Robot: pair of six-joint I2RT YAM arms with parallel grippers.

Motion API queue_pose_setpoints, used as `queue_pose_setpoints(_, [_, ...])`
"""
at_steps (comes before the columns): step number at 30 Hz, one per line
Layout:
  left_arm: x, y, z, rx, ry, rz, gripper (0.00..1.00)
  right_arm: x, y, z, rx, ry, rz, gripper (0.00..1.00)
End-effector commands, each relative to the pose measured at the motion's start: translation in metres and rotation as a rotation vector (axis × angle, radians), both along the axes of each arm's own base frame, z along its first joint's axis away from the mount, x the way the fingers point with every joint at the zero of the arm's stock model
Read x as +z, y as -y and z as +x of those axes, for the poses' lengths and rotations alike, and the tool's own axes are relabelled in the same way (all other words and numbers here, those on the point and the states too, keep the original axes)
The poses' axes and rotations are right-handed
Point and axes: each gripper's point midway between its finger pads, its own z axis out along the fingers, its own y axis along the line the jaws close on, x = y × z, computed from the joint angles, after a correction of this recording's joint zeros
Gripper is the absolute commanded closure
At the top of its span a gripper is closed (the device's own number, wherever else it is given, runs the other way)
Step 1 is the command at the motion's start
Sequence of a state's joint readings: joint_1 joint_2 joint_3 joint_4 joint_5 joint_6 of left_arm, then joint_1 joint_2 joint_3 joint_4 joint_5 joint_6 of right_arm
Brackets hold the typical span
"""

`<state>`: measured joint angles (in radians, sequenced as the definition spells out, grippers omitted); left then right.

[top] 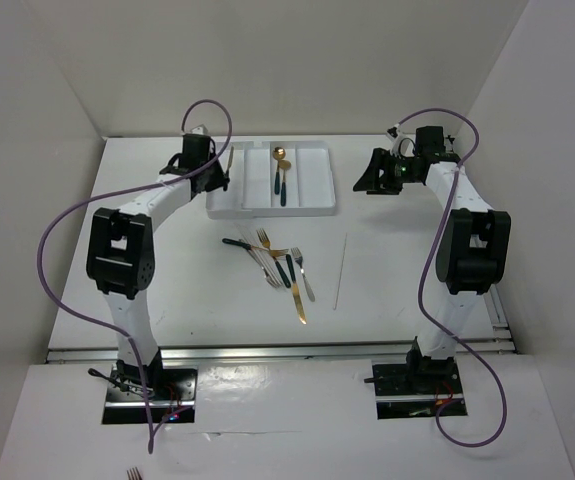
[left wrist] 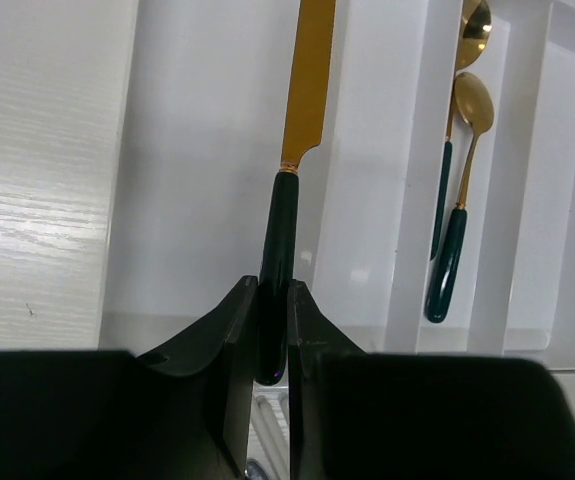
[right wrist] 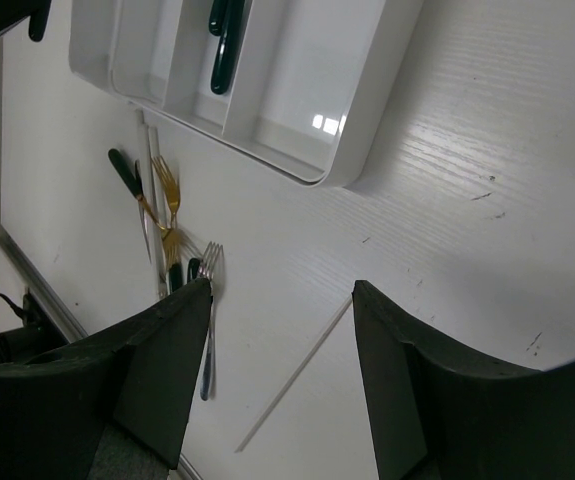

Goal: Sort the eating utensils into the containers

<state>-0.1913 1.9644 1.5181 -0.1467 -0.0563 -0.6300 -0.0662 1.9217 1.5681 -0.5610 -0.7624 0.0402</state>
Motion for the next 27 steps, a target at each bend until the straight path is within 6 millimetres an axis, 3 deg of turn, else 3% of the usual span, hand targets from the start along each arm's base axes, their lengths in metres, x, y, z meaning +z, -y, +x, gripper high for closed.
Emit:
queue_pose_setpoints(1, [-0.01,-0.004,0.009,-0.025,0.018,0.032,1.0,0.018,0.004,0.006,-0.013,0.059,-0.004,0.34])
queue_pose_setpoints(6, [-0.027,-0.001,0.009,-0.053,-0.005,0.038,1.0,0.017,0.004,0.005,-0.007,0.056,-0.008,0.34])
queue_pose_setpoints(9, [-0.034,0.001,0.01,-0.068,-0.017,0.042,0.75,0.017,0.004,0.005,-0.007,0.056,-0.008,0.34])
queue_pose_setpoints(10, [-0.034,0.003,0.01,-0.076,-0.018,0.035,0.58,0.016,0.005,0.005,-0.013,0.055,-0.015,0.34])
queue_pose_setpoints(12, [-0.038,0.002,0.011,-0.084,-0.016,0.045,0.49,0.012,0.005,0.006,-0.013,0.046,-0.014,0.34])
queue_pose_setpoints(14, [-0.033,0.002,0.012,-0.092,-0.005,0.054,0.49,0.012,0.005,0.006,-0.013,0.046,-0.014,0.34])
queue_pose_setpoints(18, [-0.004,0.004,0.002,-0.165,0.058,0.079,0.49,0.012,0.005,0.006,-0.013,0.046,-0.014,0.34])
queue_pose_setpoints(20, [0.026,0.011,-0.006,-0.245,0.121,0.088,0.49,0.013,0.004,0.005,-0.001,0.054,-0.011,0.34])
queue_pose_setpoints(22, [0.04,0.017,-0.018,-0.326,0.162,0.095,0.5,0.017,0.004,0.005,0.0,0.063,-0.012,0.34])
queue_pose_setpoints(23, [0.047,0.021,-0.027,-0.423,0.183,0.138,0.5,0.017,0.005,0.005,0.005,0.069,-0.017,0.34])
queue_pose_setpoints(24, [0.07,0.037,-0.038,-0.547,0.226,0.113,0.5,0.018,0.004,0.004,0.018,0.078,-0.015,0.34])
queue_pose_setpoints(26, [0.062,0.05,-0.069,-0.807,0.194,0.151,0.46,0.023,0.002,0.002,0.041,0.099,-0.017,0.34])
queue_pose_setpoints(27, [0.078,0.067,-0.089,-0.956,0.232,0.086,0.46,0.024,0.0,0.0,0.058,0.107,-0.006,0.34])
